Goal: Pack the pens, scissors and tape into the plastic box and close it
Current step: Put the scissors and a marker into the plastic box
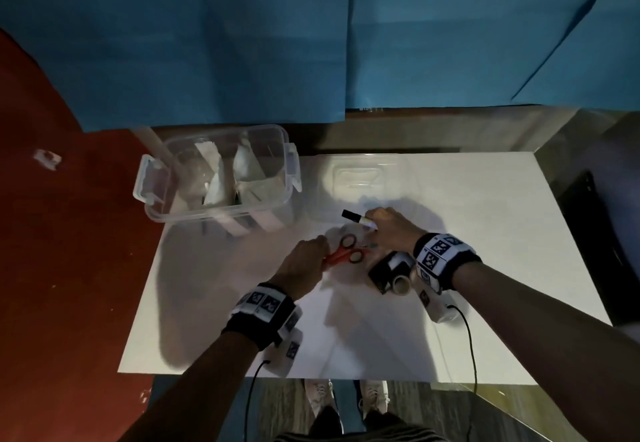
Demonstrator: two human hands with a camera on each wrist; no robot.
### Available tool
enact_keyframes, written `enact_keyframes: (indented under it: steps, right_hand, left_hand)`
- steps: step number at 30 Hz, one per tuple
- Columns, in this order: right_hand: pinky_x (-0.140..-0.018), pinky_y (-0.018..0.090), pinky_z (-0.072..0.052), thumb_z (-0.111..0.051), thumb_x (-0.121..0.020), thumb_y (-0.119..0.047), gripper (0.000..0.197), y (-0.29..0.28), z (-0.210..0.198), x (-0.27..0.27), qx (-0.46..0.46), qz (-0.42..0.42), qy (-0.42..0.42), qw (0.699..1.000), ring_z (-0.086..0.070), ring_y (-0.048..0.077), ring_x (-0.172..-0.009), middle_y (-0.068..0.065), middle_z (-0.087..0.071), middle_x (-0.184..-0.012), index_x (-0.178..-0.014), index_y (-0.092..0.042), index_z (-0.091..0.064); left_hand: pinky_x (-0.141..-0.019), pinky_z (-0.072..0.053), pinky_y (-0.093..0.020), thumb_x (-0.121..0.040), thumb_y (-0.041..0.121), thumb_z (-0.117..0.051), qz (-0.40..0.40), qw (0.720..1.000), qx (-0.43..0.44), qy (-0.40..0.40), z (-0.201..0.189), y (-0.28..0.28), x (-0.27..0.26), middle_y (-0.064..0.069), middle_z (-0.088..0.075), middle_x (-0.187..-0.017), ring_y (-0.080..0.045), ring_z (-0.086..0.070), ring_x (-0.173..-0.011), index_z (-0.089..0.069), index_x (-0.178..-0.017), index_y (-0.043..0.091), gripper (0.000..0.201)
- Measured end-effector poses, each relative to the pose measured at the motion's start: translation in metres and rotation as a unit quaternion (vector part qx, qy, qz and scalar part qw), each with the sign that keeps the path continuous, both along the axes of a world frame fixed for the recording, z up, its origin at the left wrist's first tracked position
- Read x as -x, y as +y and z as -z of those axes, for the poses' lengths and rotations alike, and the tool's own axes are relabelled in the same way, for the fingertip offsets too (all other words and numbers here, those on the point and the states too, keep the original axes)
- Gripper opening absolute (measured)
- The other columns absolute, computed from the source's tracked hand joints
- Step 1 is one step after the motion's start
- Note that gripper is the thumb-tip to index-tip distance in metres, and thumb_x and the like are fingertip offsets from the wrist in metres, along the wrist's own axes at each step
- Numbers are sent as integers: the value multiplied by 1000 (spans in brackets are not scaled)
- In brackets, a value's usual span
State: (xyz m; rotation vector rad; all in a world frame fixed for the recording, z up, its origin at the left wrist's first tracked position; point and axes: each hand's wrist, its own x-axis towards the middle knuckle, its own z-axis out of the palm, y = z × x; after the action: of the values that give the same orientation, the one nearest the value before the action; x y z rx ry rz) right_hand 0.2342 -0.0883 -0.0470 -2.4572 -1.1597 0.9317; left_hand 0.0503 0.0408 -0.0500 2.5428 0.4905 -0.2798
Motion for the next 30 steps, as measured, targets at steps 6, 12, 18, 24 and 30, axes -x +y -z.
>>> enact_keyframes:
  steps: [6, 12, 18, 24, 30]
  right_hand:
    - [-65, 32, -39, -58, -76, -16, 31, 4, 19, 12, 8, -43, -12, 999, -62, 33, -82, 9, -57, -82, -59, -27, -34]
    - [-69, 35, -44, -62, -83, -15, 31, 4, -15, 1, -60, -71, -40, 995, -62, 29, -81, 8, -61, -79, -59, -23, -44]
    - [-57, 32, -41, -71, -78, -20, 17, 22, -100, -14, -125, 4, -10, 992, -55, 14, -58, -1, -59, -61, -64, -17, -62]
    - [-52, 25, -35, -72, -85, -22, 15, 88, -155, 8, -261, 83, 107, 956, -44, 7, -49, -4, -52, -60, -82, -9, -65]
    - [-36, 20, -35, -67, -87, -12, 11, 173, -146, 51, -299, 172, 191, 919, -45, 11, -41, 9, -55, -63, -80, -4, -64]
  left_hand:
    - [-64, -42, -29, -91, 9, -61, -85, 995, 36, -40, -40, 25, 39, -2, -67, -86, -17, -57, -70, -65, -97, 13, 9]
    - [-57, -39, -9, -93, 8, -60, -187, 949, 118, -224, -112, 55, 29, 11, -63, -76, 2, -54, -61, -69, -96, 14, 11]
    - [-70, -59, -43, -78, 21, -67, -343, 861, 165, -337, -136, 120, -23, -8, -72, -75, -28, -68, -72, -68, -73, 25, 7]
    - [-63, -57, -35, -56, 29, -60, -396, 868, 159, -255, -106, 159, -48, -10, -74, -67, -31, -74, -75, -60, -56, 13, 16]
    - [-72, -63, -36, -60, 12, -70, -449, 809, 250, -286, -113, 159, -6, 1, -74, -64, -17, -73, -68, -74, -59, 21, 10]
